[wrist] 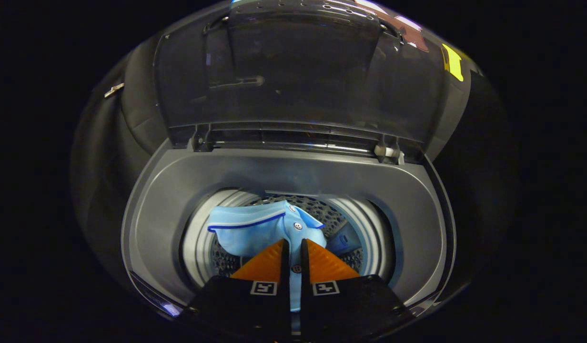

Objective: Put the clothes into the washing machine and then close the washing machine lid.

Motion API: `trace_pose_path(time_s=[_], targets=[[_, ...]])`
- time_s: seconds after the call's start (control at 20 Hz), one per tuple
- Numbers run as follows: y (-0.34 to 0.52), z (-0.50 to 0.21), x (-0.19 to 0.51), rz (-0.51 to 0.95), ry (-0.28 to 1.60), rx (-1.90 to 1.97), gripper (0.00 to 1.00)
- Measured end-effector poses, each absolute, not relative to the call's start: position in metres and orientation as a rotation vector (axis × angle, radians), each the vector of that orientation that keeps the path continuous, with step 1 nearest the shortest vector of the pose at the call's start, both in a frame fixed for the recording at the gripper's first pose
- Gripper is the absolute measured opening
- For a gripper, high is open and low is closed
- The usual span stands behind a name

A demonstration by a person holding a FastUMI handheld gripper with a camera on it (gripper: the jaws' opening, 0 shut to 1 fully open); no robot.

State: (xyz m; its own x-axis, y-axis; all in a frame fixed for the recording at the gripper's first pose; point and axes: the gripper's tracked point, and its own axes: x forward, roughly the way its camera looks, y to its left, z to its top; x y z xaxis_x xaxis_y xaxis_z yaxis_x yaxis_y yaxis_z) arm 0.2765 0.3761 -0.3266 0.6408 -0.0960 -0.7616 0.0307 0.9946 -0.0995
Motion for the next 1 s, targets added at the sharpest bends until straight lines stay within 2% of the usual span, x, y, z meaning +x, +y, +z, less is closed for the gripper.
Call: trace_pose_path(time_s=[0.1,0.35,0.5,0.6,0.75,1.0], targets=[[0.381,-0.32,0.28,-0.067,0.844,-0.055,0.39],[0.384,-0.319,0.279,-0.039,0.854,-0.11,0.79],[0.378,-0.318,0.276,-0.08,0.856,-0.13,0.8],[0.384,-0.315,0.277,-0.059,0.845,-0.109,0.9],[0.388,-0.311,0.275,-0.055,0.846,-0.098,0.97],[0.391,-0.291,0.272,-0.052,0.801,-0.088,0.97]])
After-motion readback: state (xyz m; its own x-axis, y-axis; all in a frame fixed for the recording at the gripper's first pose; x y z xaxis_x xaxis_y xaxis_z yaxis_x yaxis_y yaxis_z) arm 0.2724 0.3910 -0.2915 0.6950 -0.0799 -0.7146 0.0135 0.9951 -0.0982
